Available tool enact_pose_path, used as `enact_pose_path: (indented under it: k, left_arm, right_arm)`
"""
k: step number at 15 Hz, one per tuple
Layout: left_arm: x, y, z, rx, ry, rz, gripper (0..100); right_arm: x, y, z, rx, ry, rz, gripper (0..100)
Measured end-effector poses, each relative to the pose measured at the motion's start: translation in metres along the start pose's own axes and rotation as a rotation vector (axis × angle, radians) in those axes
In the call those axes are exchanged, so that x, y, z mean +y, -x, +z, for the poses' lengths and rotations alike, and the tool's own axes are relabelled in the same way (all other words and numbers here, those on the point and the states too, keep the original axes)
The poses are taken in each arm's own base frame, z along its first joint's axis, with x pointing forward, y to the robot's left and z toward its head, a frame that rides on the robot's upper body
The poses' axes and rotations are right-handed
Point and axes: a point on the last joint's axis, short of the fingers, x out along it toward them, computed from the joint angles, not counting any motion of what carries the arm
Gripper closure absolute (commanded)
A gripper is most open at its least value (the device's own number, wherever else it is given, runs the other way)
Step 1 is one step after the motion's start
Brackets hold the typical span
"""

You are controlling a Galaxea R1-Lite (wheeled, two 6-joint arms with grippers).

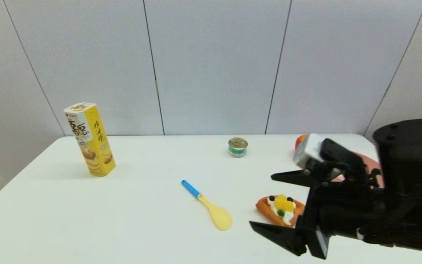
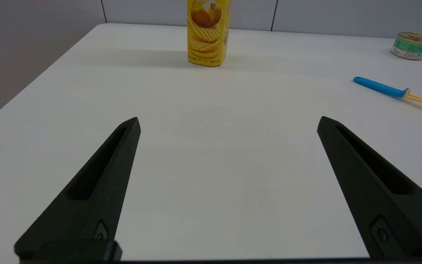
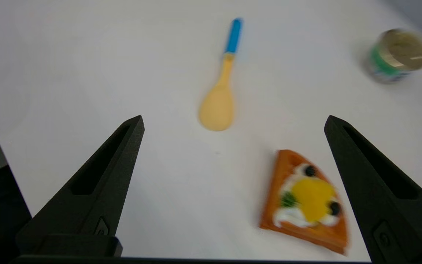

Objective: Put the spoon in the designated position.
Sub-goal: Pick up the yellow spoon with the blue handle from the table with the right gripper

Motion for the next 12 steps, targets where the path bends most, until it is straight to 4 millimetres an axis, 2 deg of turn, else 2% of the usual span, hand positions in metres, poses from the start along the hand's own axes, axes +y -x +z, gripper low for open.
enact_pose_path:
  k: [5,8,12]
  left_arm:
    - [0.0,0.0,0.0,0.0,0.0,0.0,0]
    - [0.0,0.0,0.0,0.0,0.0,0.0,0]
    - [0.0,0.0,0.0,0.0,0.0,0.001,0]
  right_arm:
    - [0.008,-0.061,0.011,0.02,0.026,0.032,0]
    - [0.004,-0.095,0.012,0.032,-0.003,-0.082,0]
    - [0.002,-0.125,0.011,0.069,-0.111,-0.216,0]
